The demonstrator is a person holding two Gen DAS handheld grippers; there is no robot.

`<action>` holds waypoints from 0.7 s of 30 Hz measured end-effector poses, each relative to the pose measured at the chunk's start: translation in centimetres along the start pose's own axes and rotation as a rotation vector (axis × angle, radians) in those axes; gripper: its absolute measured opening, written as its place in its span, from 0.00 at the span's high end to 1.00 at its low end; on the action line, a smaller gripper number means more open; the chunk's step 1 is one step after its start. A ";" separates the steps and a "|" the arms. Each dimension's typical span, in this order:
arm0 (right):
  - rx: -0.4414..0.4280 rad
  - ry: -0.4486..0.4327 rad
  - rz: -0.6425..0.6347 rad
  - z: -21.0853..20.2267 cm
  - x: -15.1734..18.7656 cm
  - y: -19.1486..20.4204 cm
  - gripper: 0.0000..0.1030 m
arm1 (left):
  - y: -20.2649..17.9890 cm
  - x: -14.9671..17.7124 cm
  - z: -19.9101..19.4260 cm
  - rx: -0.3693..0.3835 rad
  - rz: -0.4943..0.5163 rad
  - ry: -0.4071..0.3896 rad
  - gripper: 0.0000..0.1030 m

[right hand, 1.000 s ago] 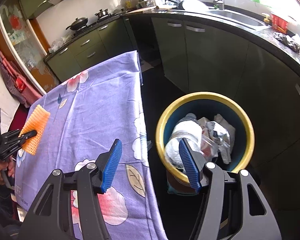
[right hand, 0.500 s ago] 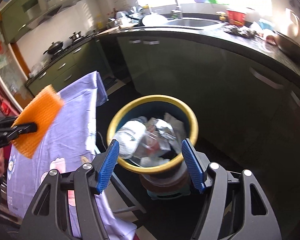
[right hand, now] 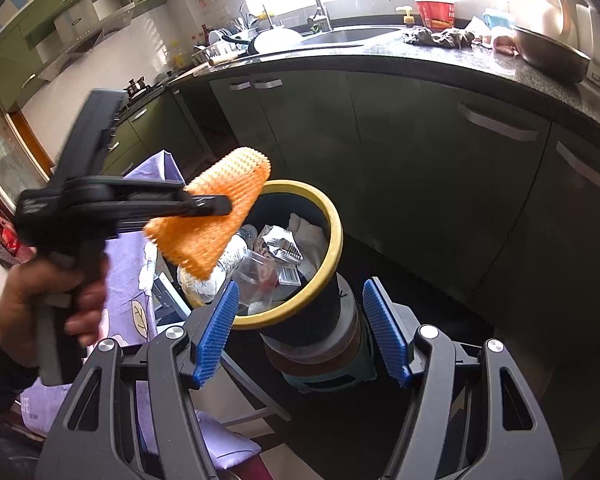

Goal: Collect trash

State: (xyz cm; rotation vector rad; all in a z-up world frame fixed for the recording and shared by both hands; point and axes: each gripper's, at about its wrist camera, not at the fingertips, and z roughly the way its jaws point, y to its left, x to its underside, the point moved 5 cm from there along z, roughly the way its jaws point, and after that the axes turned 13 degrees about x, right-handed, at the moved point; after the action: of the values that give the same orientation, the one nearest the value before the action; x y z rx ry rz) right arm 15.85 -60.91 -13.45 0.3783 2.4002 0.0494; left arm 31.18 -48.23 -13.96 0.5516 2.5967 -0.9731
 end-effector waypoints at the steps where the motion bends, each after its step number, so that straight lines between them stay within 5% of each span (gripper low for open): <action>1: -0.004 0.002 0.000 0.1 0.1 -0.1 0.37 | 0.2 -0.1 0.4 -0.016 -0.016 -0.018 0.65; 7: -0.012 -0.002 0.012 -0.1 0.5 -0.6 0.37 | 1.8 -0.6 -0.1 -0.066 -0.069 -0.075 0.39; 14: -0.018 -0.009 0.014 -0.8 0.6 -0.1 0.36 | 2.1 -0.8 -1.2 -0.031 -0.076 -0.086 0.34; 21: -0.045 -0.011 0.001 -1.4 1.1 1.3 0.32 | 1.4 2.1 -8.6 -0.057 0.101 -0.206 0.13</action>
State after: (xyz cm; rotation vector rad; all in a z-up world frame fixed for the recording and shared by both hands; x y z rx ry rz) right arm 14.49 -59.28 -12.86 0.3584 2.3836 0.1009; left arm 28.68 -40.94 -9.46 0.5319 2.3831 -0.8712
